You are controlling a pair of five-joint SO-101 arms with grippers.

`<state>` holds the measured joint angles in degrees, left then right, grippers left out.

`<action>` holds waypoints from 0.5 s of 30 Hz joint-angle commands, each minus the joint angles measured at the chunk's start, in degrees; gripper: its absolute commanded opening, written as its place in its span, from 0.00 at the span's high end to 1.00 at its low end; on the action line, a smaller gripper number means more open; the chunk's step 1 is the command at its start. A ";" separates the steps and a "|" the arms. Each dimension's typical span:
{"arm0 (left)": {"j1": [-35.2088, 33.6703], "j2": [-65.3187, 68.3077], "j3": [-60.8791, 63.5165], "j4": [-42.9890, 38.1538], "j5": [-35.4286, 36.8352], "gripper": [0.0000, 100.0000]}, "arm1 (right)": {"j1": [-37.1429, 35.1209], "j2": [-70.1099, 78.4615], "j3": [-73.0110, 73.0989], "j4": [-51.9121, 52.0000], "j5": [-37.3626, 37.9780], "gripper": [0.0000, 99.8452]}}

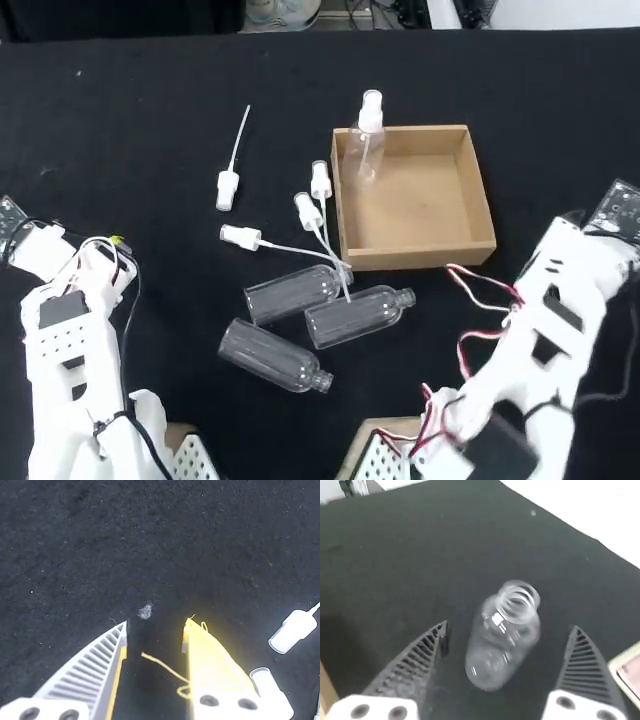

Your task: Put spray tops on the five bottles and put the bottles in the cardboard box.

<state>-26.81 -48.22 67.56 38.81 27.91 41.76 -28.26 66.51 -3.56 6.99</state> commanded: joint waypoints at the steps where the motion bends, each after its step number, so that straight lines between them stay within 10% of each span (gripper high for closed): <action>1: 0.84 -1.14 -3.12 0.09 0.70 0.82 | 1.23 -13.05 -2.42 19.08 1.23 0.77; 7: 0.48 -1.14 -3.12 0.09 0.70 0.82 | -3.96 -30.46 -11.21 53.80 11.96 0.81; 15: 0.40 -1.14 -3.12 0.09 0.70 0.82 | -31.65 -38.46 -29.67 87.12 12.04 0.81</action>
<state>-26.81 -48.22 67.56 38.81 27.91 21.63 -65.36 46.20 75.21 21.67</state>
